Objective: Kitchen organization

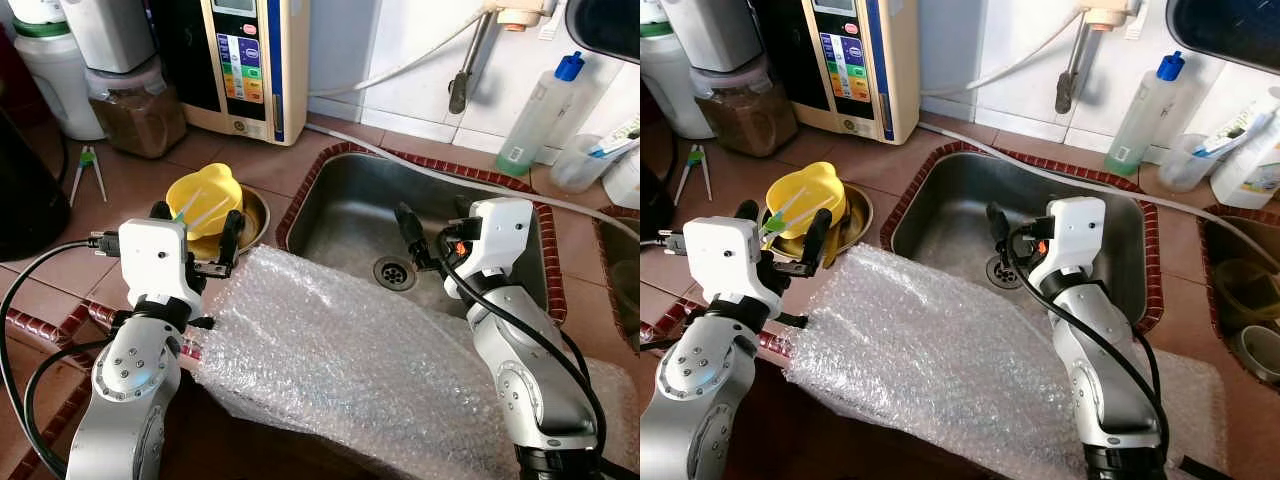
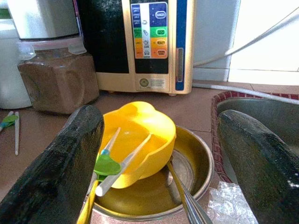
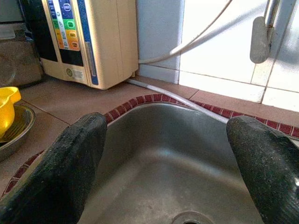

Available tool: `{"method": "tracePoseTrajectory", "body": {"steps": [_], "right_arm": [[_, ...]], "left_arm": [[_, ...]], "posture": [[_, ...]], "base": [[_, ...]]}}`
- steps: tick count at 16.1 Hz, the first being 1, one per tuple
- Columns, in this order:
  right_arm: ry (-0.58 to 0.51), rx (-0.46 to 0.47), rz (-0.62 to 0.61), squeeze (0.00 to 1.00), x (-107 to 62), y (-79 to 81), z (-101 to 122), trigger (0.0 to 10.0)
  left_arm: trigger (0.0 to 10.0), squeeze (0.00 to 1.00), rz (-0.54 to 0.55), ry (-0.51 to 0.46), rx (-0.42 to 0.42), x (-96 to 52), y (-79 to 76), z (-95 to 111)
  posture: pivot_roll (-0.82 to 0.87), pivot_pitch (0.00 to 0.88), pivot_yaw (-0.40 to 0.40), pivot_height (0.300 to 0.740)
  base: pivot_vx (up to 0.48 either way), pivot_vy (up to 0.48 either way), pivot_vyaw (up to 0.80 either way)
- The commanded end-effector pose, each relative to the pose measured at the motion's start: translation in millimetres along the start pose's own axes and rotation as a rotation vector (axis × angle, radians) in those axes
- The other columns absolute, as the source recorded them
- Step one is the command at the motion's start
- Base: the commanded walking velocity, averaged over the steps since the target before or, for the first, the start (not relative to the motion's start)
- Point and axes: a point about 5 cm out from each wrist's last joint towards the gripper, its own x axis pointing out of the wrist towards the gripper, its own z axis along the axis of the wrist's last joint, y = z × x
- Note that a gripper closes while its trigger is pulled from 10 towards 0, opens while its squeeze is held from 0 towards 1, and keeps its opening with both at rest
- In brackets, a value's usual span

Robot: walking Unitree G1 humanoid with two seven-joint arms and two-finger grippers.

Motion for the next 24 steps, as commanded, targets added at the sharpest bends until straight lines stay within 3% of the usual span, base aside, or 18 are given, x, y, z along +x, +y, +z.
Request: {"method": "tracePoseTrajectory", "body": {"steps": [1,10,15,20,24], "right_arm": [[0.003,-0.002,-0.012,0.00,0.2,-2.2,-0.3,10.0],[0.008,0.006,0.006,0.00,0.1,0.3,-0.9,10.0],[0.043,0.081,0.178,0.00,-5.3,22.7,-3.9,10.0],[0.089,0.144,0.380,0.00,-15.9,46.7,-7.3,10.0],[0.116,0.175,0.472,0.00,-23.3,56.8,-8.6,10.0]], "left_arm": [[10.0,0.00,-0.006,0.009,-0.002,-0.1,-1.1,-2.5],[10.0,0.00,0.037,0.008,0.001,0.3,4.2,-3.3],[10.0,0.00,0.102,0.028,-0.032,7.1,11.3,-8.1],[10.0,0.00,0.166,0.084,-0.119,21.3,19.3,-21.8],[10.0,0.00,0.171,0.102,-0.184,31.5,18.0,-26.2]], "posture": [[0.00,0.098,-0.011,0.740],[0.00,0.100,-0.013,0.740],[-0.01,0.100,-0.010,0.740],[-0.01,0.094,-0.006,0.740],[-0.02,0.091,-0.002,0.740]], "base": [[0.000,0.000,0.00],[0.000,0.000,0.00],[0.000,0.000,0.00],[0.000,0.000,0.00],[0.000,0.000,0.00]]}}
